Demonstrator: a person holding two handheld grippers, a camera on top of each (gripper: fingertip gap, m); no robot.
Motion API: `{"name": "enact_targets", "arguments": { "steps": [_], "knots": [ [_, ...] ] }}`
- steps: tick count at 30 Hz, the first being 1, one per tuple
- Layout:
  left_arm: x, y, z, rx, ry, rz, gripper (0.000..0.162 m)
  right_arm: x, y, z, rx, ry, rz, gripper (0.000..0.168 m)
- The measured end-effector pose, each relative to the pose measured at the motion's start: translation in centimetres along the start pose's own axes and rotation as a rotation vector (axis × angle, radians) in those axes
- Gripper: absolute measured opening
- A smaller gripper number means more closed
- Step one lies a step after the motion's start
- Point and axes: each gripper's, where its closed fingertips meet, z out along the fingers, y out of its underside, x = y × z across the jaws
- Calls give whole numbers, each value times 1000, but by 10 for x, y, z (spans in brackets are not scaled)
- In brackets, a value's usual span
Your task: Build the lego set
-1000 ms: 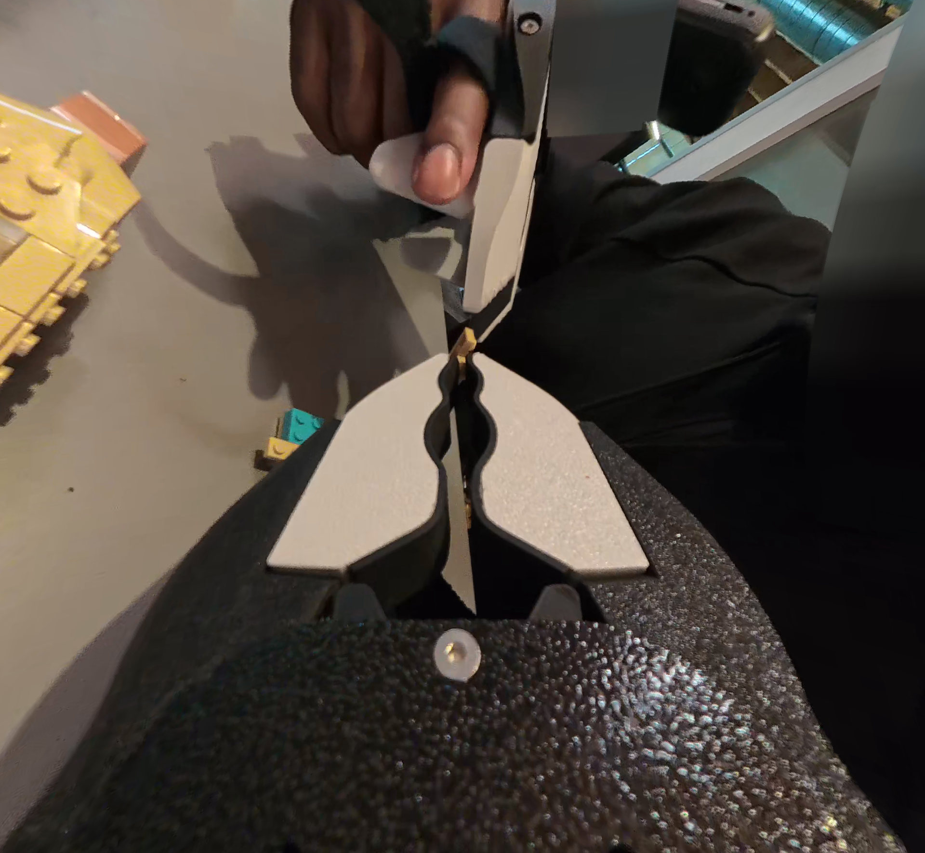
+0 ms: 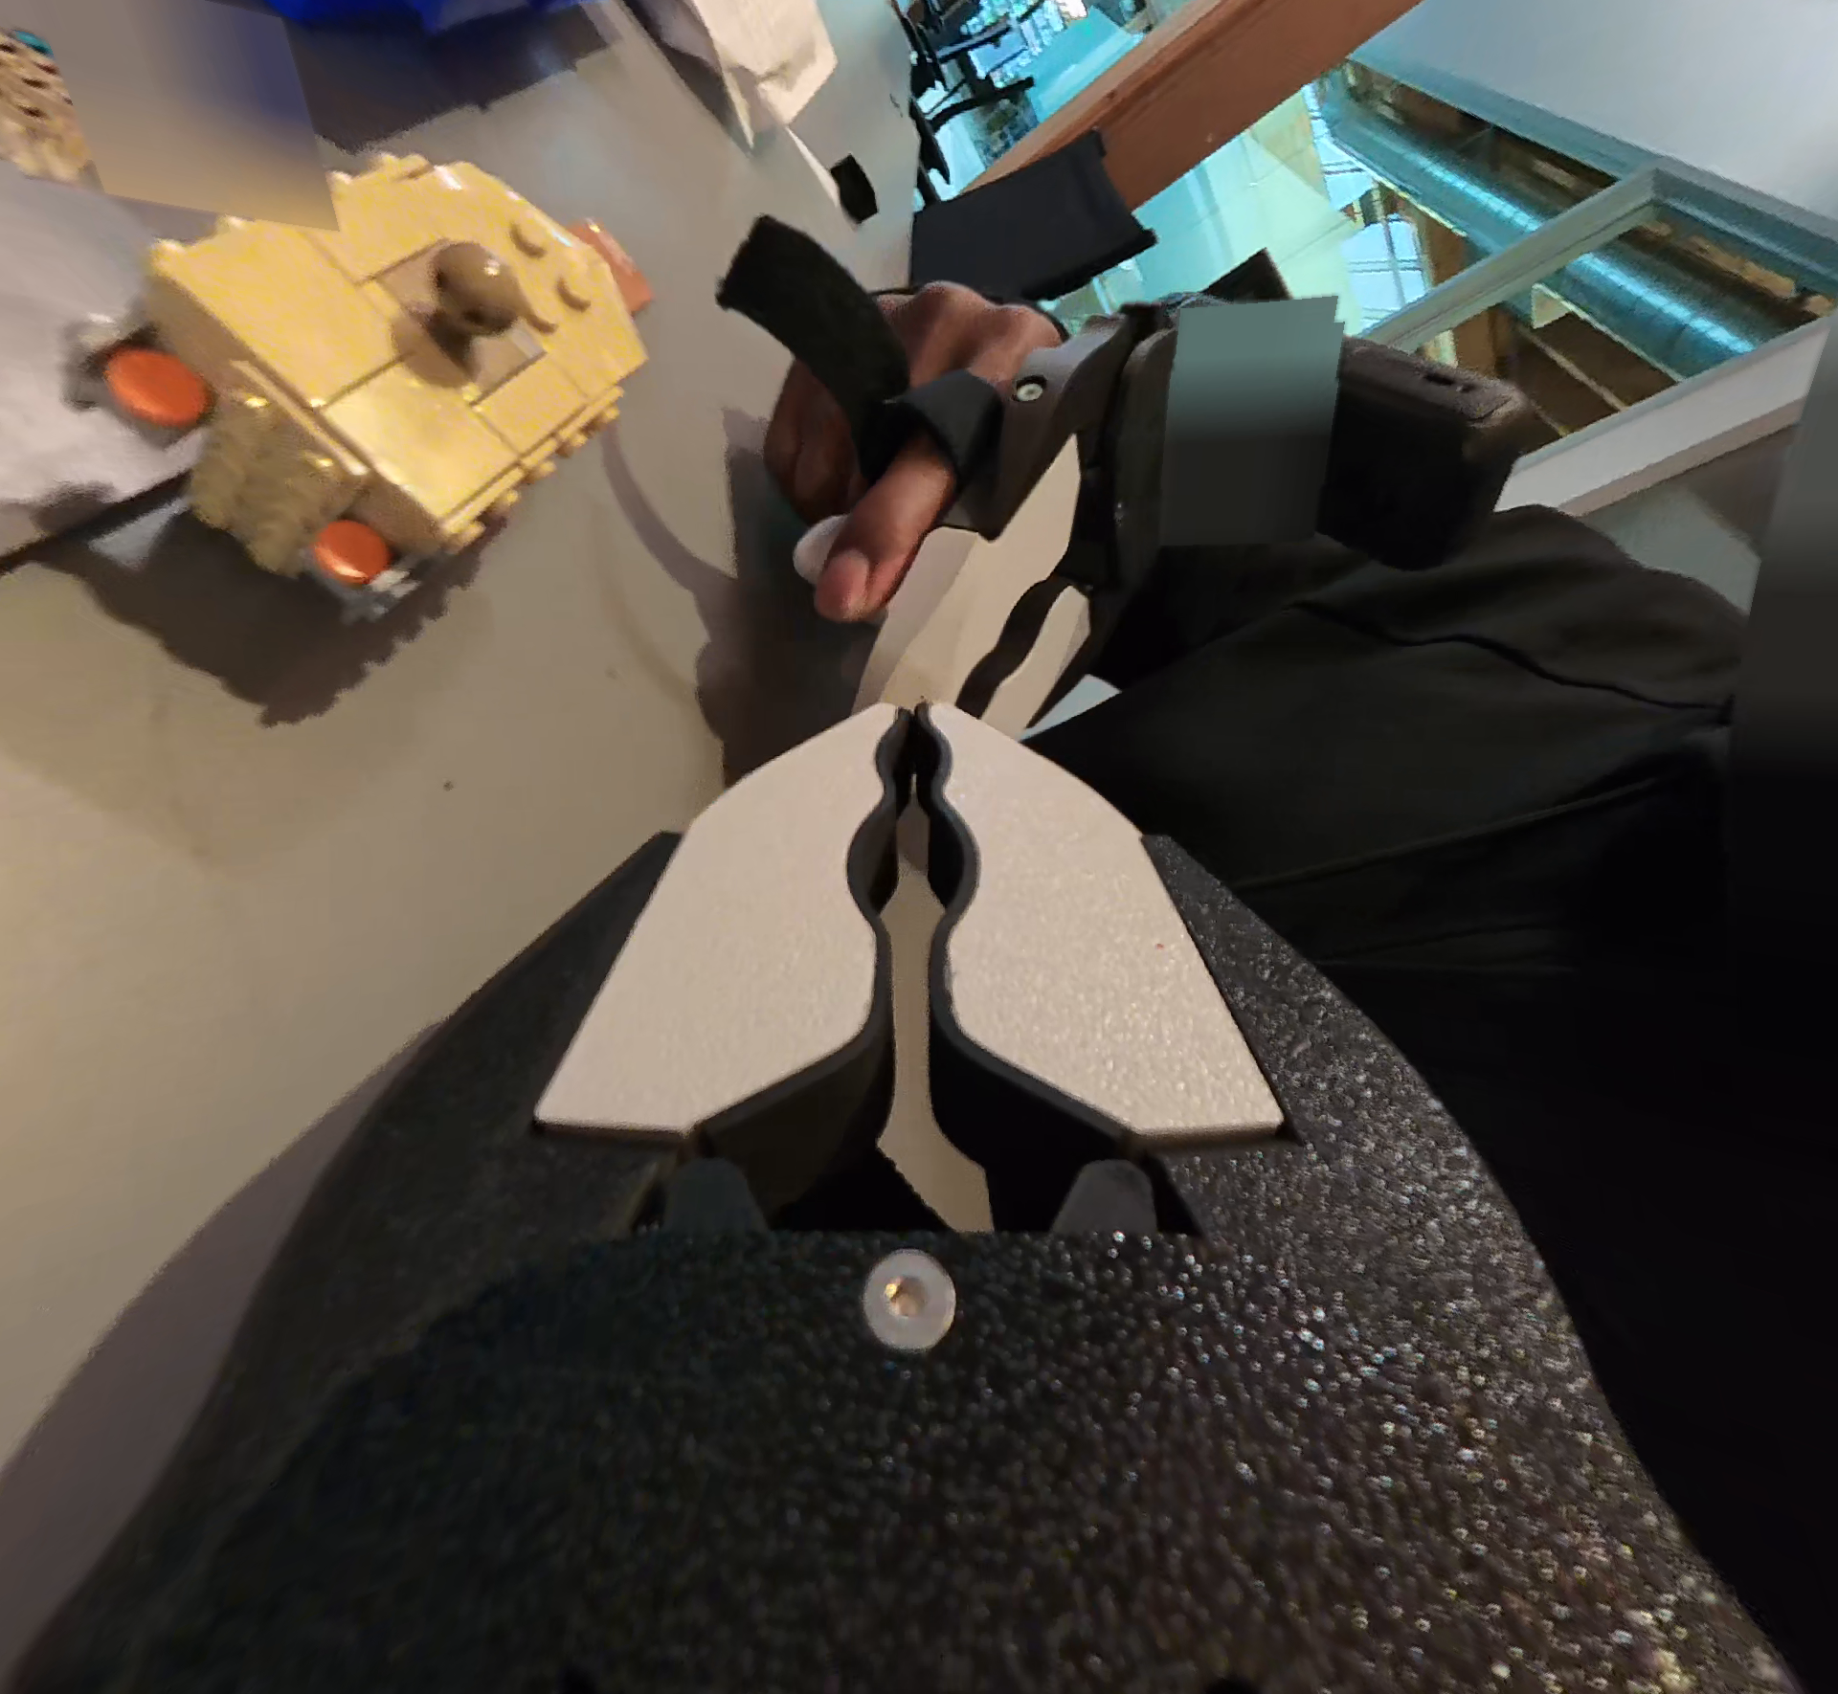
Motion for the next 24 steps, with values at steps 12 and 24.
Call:
{"name": "enact_targets", "arguments": {
  "steps": [12,24],
  "knots": [
    [-23,21,-8,-93,-221,119,0,0,15,13,-131,-85,265,9],
    [-33,30,6,-254,-338,309,2,0,17,12,-195,-79,348,9]
  ]
}}
